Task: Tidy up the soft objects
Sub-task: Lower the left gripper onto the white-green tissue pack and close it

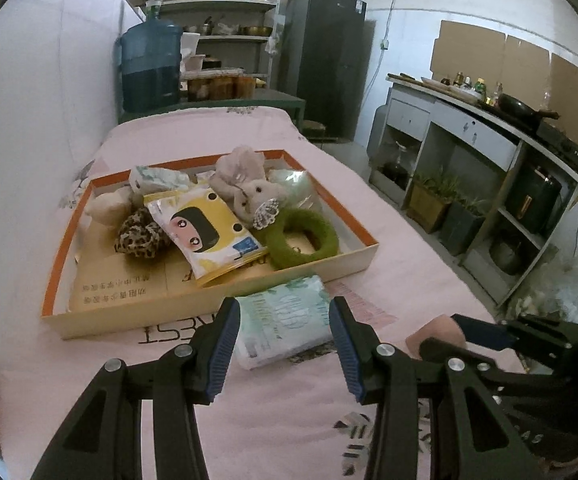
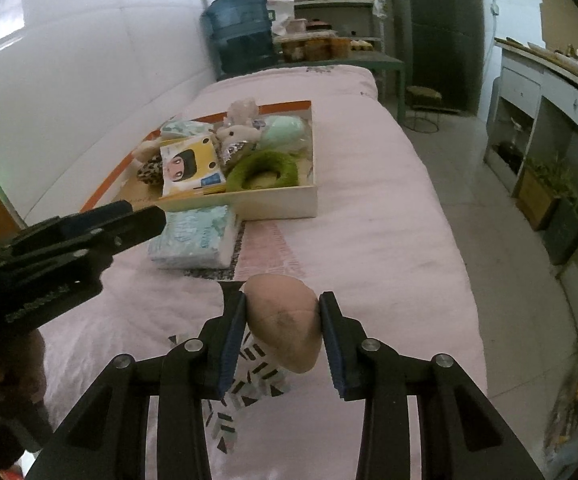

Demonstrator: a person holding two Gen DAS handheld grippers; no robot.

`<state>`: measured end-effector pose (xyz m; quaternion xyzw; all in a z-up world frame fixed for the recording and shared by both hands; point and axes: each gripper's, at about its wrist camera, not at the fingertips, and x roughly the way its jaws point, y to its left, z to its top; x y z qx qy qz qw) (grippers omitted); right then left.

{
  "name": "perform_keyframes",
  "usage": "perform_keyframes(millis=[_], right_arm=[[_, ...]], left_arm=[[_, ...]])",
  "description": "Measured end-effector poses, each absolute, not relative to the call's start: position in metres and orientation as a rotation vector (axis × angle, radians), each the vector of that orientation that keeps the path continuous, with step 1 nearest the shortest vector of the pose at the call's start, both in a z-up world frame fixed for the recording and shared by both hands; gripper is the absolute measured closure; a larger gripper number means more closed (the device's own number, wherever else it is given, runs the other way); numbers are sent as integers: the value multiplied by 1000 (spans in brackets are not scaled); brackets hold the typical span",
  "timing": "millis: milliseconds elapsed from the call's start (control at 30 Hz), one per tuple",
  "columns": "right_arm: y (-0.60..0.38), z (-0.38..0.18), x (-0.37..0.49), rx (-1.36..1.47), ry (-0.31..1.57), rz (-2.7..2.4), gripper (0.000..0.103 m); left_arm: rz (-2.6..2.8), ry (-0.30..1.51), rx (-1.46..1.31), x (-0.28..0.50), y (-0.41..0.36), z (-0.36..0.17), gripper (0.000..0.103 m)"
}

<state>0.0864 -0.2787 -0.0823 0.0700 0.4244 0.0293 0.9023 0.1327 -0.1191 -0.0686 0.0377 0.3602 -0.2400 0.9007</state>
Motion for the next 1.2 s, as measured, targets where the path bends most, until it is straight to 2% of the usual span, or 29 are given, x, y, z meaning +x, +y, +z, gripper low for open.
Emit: perform_keyframes(millis=[500,700,767,867,933,1033,1200], right_arm=[[-284,-89,98,166,883,65,65],[-283,-93,104,174,892,74,65],[-282,-94,105,175,892,76,65],[-281,-94,106,175,894,76,65],[-281,-94,106,174,893,75,65],[-281,-93,106,174,893,77,65],[-275,-88,106,165,881,86,65]], left_arm=[[-511,849,-22,164,-109,-106,56],[-551,912,-128,179,-105,-118,45],[-565,915,-155,181,-104,-120,44],[-574,903,-131,176,-107,-118,57],[-571,872,-104,170,-109,-112,70],[-572,835,-85,161,-110,-104,76],[-555,779,-78,144,-102,-87,76]])
